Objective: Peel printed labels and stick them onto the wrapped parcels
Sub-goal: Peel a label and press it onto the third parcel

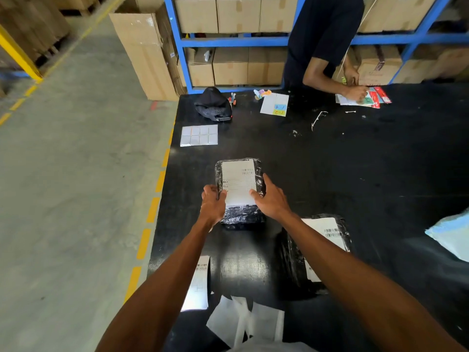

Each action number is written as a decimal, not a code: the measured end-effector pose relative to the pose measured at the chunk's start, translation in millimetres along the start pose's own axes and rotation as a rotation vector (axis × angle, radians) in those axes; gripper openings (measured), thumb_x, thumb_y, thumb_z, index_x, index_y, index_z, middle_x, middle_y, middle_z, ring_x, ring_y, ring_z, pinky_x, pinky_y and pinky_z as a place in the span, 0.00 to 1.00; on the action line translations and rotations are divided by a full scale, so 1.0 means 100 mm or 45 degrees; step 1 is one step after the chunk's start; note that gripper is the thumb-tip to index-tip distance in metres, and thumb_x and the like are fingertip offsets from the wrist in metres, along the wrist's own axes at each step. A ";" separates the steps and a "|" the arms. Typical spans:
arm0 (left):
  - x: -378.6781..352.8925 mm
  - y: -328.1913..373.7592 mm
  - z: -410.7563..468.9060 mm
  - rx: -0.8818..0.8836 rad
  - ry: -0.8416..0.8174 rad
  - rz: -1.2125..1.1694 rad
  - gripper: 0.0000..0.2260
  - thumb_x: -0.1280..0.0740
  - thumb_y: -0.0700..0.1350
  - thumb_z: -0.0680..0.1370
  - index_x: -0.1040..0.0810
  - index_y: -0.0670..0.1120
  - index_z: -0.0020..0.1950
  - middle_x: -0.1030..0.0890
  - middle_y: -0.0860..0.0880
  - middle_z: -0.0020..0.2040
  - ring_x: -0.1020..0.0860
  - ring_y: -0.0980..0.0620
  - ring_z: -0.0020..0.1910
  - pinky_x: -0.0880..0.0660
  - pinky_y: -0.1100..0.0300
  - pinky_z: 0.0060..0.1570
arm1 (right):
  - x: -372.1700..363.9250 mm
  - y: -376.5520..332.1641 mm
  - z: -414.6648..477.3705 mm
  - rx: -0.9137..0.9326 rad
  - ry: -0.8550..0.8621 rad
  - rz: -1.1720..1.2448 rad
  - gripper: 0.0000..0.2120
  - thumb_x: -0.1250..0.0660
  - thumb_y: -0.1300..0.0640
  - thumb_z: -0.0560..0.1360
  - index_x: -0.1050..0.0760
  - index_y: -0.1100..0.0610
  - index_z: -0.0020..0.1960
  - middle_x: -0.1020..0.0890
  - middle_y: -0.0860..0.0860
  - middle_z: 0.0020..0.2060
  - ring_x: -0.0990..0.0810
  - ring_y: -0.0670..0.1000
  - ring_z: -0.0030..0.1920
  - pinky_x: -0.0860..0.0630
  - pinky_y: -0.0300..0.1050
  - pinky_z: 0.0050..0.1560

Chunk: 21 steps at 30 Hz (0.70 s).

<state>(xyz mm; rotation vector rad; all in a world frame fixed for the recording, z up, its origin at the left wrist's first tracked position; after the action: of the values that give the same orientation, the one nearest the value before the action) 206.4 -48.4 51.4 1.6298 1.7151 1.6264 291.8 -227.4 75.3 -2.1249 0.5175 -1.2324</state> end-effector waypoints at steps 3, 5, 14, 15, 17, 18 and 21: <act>0.03 -0.02 0.04 -0.013 -0.054 0.019 0.13 0.40 0.54 0.82 0.38 0.51 0.62 0.33 0.47 0.62 0.26 0.44 0.61 0.24 0.39 0.60 | -0.01 -0.02 0.00 0.006 -0.005 -0.023 0.40 0.33 0.44 0.80 0.50 0.52 0.83 0.30 0.55 0.76 0.32 0.60 0.76 0.33 0.56 0.74; 0.04 -0.05 0.08 -0.012 -0.081 0.013 0.13 0.41 0.55 0.81 0.38 0.52 0.62 0.34 0.47 0.63 0.25 0.44 0.62 0.23 0.38 0.60 | -0.03 -0.03 0.00 0.016 -0.004 -0.045 0.40 0.34 0.43 0.80 0.50 0.52 0.83 0.29 0.55 0.75 0.31 0.61 0.75 0.33 0.57 0.74; 0.10 -0.07 0.02 0.004 -0.179 0.074 0.23 0.40 0.58 0.81 0.39 0.49 0.72 0.33 0.43 0.68 0.27 0.42 0.64 0.25 0.38 0.63 | -0.03 -0.06 -0.07 0.026 -0.008 -0.148 0.41 0.38 0.41 0.82 0.58 0.54 0.84 0.42 0.55 0.82 0.40 0.60 0.80 0.42 0.64 0.77; 0.14 -0.06 -0.03 -0.015 -0.196 0.115 0.25 0.40 0.59 0.80 0.39 0.49 0.72 0.33 0.42 0.70 0.27 0.41 0.66 0.26 0.39 0.65 | -0.02 -0.10 -0.11 0.051 0.067 -0.194 0.40 0.39 0.41 0.82 0.56 0.54 0.84 0.44 0.54 0.82 0.41 0.59 0.81 0.45 0.67 0.77; 0.26 -0.05 -0.16 -0.092 -0.205 0.228 0.26 0.40 0.58 0.82 0.38 0.47 0.75 0.35 0.42 0.73 0.29 0.40 0.70 0.31 0.42 0.70 | -0.03 -0.18 -0.23 0.164 0.280 -0.276 0.34 0.40 0.43 0.83 0.48 0.55 0.82 0.41 0.53 0.81 0.39 0.56 0.80 0.47 0.69 0.77; 0.35 -0.09 -0.25 -0.128 -0.202 0.276 0.25 0.39 0.56 0.82 0.37 0.46 0.76 0.36 0.42 0.75 0.30 0.40 0.71 0.32 0.45 0.71 | -0.05 -0.22 -0.31 0.259 0.389 -0.308 0.30 0.40 0.45 0.83 0.42 0.55 0.80 0.36 0.53 0.79 0.34 0.55 0.77 0.44 0.68 0.76; 0.62 -0.29 -0.47 -0.216 -0.217 0.405 0.23 0.37 0.52 0.83 0.33 0.45 0.75 0.35 0.43 0.75 0.29 0.43 0.71 0.32 0.53 0.69 | -0.25 -0.30 -0.54 0.568 0.577 -0.375 0.20 0.36 0.49 0.79 0.28 0.54 0.69 0.23 0.51 0.66 0.24 0.54 0.65 0.35 0.58 0.64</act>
<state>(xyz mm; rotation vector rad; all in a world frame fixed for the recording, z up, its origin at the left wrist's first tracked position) 134.0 -14.4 72.4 1.9666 1.2488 1.6568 233.4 -207.2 100.4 -1.5818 0.0904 -1.8195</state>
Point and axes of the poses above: each hand's wrist, its own z-axis towards the middle knuckle, its own x-axis out of the back of the hand, y = z × x, the point moved 4 cm from there along z, towards the middle knuckle
